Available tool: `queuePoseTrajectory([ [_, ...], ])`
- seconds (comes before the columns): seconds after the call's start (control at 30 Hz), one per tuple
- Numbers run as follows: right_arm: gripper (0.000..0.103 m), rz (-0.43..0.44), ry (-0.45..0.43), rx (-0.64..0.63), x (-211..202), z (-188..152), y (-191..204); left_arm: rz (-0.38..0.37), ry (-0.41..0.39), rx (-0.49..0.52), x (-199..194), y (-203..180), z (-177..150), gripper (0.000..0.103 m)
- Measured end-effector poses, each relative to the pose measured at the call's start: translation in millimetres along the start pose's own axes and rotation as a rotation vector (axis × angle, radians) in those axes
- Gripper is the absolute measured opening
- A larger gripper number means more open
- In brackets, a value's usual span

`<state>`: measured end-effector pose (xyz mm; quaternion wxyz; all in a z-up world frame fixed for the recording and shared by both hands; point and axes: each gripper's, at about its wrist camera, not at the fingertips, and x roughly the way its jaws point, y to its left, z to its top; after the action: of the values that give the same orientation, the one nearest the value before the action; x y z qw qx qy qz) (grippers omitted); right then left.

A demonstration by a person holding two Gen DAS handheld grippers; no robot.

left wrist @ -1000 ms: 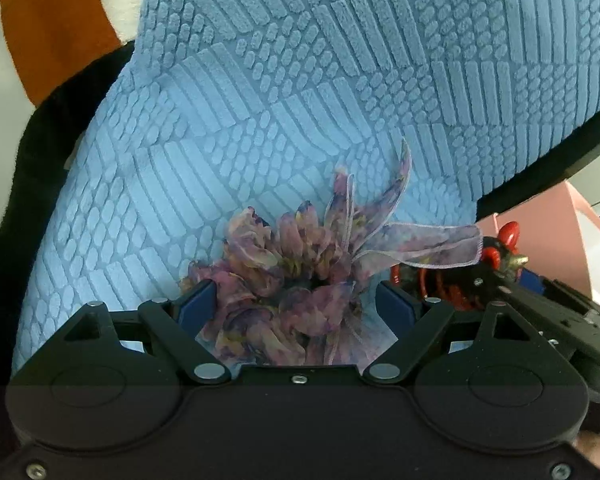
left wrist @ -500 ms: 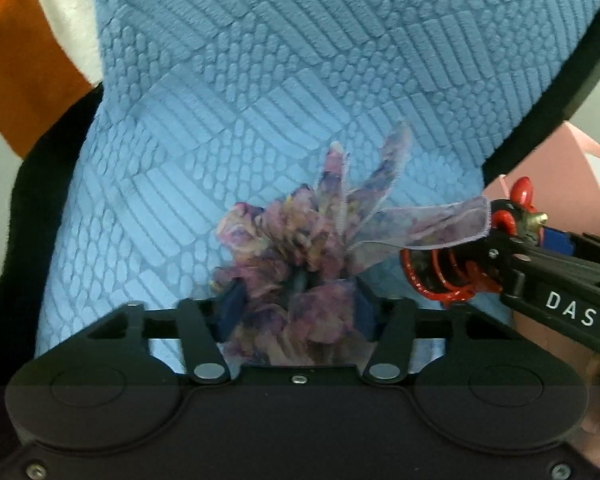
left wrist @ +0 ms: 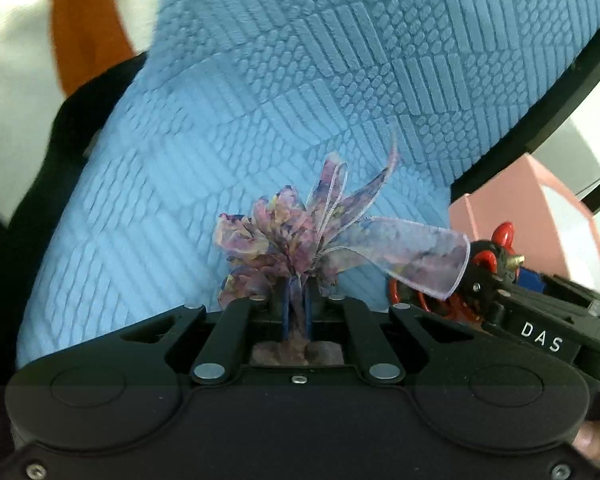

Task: Organize objects
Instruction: 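Lift the figurine with right tool while left tool lifts the ribbon toward the box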

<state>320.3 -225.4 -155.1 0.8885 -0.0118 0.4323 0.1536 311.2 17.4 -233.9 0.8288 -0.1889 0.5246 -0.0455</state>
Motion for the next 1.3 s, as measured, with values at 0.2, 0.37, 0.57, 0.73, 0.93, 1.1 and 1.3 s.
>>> queuePoseTrajectory([
  [0.2, 0.058, 0.02, -0.001, 0.004, -40, -15, 3, -0.03, -0.008, -0.049, -32, 6, -23, 0.006],
  [0.37, 0.058, 0.017, -0.011, 0.015, -79, -26, 6, -0.069, -0.001, -0.094, -59, -3, -45, 0.006],
  [0.57, 0.058, 0.013, -0.02, 0.046, -124, -39, 1, -0.123, -0.003, -0.155, -94, -12, -61, 0.005],
  [0.73, 0.058, 0.004, -0.025, 0.077, -152, -43, -9, -0.134, -0.025, -0.129, -119, -32, -63, 0.005],
  [0.93, 0.058, -0.01, -0.049, 0.087, -177, -39, -18, -0.143, -0.048, -0.086, -145, -61, -57, 0.005],
  [1.1, 0.058, -0.015, -0.079, 0.098, -197, -28, -28, -0.158, -0.064, -0.055, -162, -86, -51, 0.005],
  [1.3, 0.058, -0.011, -0.12, 0.104, -224, -15, -42, -0.175, -0.096, -0.004, -185, -122, -41, 0.005],
])
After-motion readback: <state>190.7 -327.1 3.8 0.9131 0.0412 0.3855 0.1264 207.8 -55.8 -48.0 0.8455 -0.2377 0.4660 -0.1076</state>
